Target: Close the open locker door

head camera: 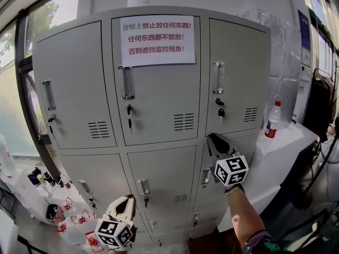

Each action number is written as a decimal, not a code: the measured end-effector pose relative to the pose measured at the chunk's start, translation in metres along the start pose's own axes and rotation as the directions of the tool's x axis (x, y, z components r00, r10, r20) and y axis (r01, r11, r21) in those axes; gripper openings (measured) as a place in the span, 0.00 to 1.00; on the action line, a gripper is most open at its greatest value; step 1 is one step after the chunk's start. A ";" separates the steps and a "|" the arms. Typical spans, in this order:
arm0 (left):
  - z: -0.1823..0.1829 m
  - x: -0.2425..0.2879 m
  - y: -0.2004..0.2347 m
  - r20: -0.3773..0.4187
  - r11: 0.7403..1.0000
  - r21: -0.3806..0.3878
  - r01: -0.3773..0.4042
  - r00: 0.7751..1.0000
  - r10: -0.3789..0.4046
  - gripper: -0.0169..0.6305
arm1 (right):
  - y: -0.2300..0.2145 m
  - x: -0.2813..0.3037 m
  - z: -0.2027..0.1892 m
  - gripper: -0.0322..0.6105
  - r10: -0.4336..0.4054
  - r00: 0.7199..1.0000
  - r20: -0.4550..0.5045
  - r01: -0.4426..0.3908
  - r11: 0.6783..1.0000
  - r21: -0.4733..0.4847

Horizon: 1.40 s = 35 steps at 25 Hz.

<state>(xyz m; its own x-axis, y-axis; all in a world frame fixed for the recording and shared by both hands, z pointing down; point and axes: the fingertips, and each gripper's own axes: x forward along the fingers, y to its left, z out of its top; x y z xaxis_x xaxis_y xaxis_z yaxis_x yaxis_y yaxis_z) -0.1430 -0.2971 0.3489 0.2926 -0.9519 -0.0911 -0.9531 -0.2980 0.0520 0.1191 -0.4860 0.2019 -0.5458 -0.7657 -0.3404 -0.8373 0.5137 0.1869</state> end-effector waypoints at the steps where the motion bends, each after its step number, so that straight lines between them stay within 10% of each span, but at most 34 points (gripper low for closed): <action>1: 0.000 -0.001 0.000 -0.001 1.000 -0.002 -0.001 1.000 0.001 0.06 | 0.000 0.000 0.000 0.10 -0.002 1.000 -0.001 0.002 1.000 0.001; 35: -0.025 -0.098 0.041 -0.037 0.997 -0.066 0.046 0.998 -0.048 0.06 | 0.147 -0.095 -0.079 0.06 -0.033 0.982 -0.184 0.066 0.982 0.176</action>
<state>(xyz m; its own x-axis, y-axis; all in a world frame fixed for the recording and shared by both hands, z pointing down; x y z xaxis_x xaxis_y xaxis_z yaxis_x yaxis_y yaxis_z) -0.2088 -0.2177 0.3850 0.3411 -0.9383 -0.0568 -0.9315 -0.3455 0.1138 0.0454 -0.3688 0.3348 -0.5144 -0.8402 -0.1714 -0.8528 0.5223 -0.0009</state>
